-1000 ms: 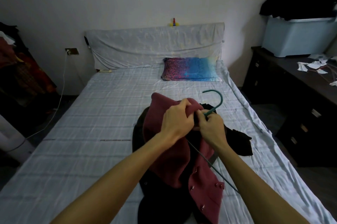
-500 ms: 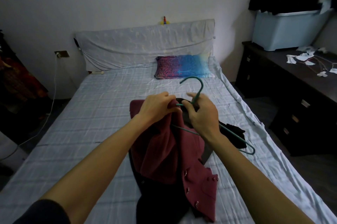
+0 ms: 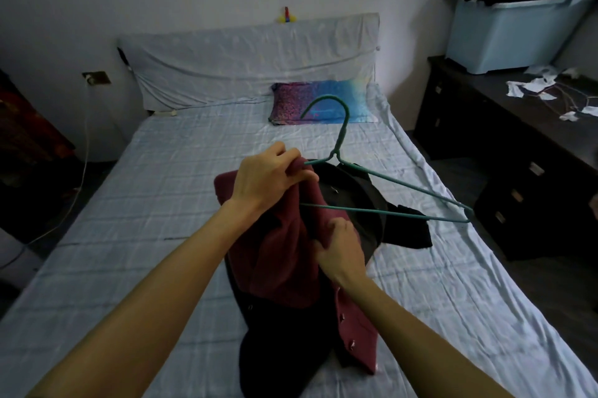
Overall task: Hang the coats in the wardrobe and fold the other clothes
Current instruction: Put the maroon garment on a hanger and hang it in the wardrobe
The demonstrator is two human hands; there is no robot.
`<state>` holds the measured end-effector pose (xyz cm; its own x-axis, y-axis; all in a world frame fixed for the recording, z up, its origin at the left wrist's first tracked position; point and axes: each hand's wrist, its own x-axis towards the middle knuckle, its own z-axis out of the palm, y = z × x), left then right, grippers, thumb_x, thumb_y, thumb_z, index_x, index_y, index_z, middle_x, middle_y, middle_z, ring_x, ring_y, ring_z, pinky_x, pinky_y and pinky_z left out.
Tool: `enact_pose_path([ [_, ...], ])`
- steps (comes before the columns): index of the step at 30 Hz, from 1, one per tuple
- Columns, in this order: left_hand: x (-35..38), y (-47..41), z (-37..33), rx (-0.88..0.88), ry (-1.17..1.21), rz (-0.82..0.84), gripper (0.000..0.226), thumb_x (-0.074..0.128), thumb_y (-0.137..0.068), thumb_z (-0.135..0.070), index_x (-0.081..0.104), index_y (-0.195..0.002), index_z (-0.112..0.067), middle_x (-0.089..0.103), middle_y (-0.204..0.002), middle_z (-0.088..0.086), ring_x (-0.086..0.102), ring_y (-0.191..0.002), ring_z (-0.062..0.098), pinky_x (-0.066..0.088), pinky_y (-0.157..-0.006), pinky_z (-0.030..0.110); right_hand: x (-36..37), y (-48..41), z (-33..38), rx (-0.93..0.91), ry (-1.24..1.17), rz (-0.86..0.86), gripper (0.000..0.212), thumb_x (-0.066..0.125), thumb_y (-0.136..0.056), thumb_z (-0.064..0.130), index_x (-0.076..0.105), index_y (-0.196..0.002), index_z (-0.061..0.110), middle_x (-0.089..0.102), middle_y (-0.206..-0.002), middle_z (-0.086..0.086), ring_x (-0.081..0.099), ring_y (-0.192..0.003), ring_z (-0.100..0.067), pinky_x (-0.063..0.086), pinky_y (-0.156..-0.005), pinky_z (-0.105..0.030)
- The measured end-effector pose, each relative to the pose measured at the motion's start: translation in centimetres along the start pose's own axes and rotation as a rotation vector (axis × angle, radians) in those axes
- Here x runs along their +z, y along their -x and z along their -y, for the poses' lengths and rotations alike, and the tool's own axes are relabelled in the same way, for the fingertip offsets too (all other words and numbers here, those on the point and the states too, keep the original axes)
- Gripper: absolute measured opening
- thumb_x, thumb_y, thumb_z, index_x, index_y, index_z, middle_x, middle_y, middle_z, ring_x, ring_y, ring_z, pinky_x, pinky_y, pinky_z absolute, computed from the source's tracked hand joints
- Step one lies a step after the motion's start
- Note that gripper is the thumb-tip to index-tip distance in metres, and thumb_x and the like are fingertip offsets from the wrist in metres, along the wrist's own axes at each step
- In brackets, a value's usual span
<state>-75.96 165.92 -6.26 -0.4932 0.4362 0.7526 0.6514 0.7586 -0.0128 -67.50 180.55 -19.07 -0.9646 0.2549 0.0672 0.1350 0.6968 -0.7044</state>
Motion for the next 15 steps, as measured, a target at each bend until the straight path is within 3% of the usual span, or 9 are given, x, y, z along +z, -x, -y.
enact_pose_path([
  [3,-1.3,-0.3,0.1,0.009,0.004,-0.060,0.050,0.055,-0.078,-0.063,0.061,-0.074,-0.013,0.052,-0.068,0.002,0.051,-0.047,0.023,0.036,-0.040,0.027,1.0,-1.1,-0.1,0.086,0.007,0.014,0.047,0.067,-0.076,0.025,0.044,-0.115,0.013,0.050,-0.114,-0.009,0.051,-0.106,-0.031,0.043,-0.085,-0.041],
  [6,-2.5,-0.8,1.0,0.039,0.000,-0.089,0.048,0.055,-0.080,-0.061,0.062,-0.078,-0.014,0.054,-0.070,0.003,0.052,-0.047,0.024,0.042,-0.039,0.029,0.8,-2.2,0.1,0.112,0.015,0.055,0.038,0.061,-0.077,0.020,0.052,-0.114,0.019,0.059,-0.112,-0.007,0.057,-0.104,-0.030,0.043,-0.084,-0.037],
  [9,-3.8,-0.5,3.4,0.070,-0.065,-0.104,0.045,0.054,-0.081,-0.061,0.060,-0.085,-0.017,0.056,-0.072,0.005,0.054,-0.047,0.028,0.043,-0.038,0.032,-2.2,-3.7,-0.1,0.149,0.094,-0.015,0.037,0.055,-0.076,0.011,0.062,-0.110,0.025,0.067,-0.104,-0.009,0.062,-0.101,-0.032,0.047,-0.083,-0.035],
  [15,-5.6,2.0,8.3,0.104,-0.149,-0.058,0.049,0.045,-0.086,-0.064,0.054,-0.100,-0.019,0.058,-0.074,0.008,0.056,-0.048,0.029,0.044,-0.038,0.032,-13.0,-6.8,-1.2,-0.023,0.126,-0.207,0.036,0.049,-0.071,0.016,0.071,-0.099,0.022,0.071,-0.094,-0.006,0.064,-0.093,-0.029,0.046,-0.075,-0.031],
])
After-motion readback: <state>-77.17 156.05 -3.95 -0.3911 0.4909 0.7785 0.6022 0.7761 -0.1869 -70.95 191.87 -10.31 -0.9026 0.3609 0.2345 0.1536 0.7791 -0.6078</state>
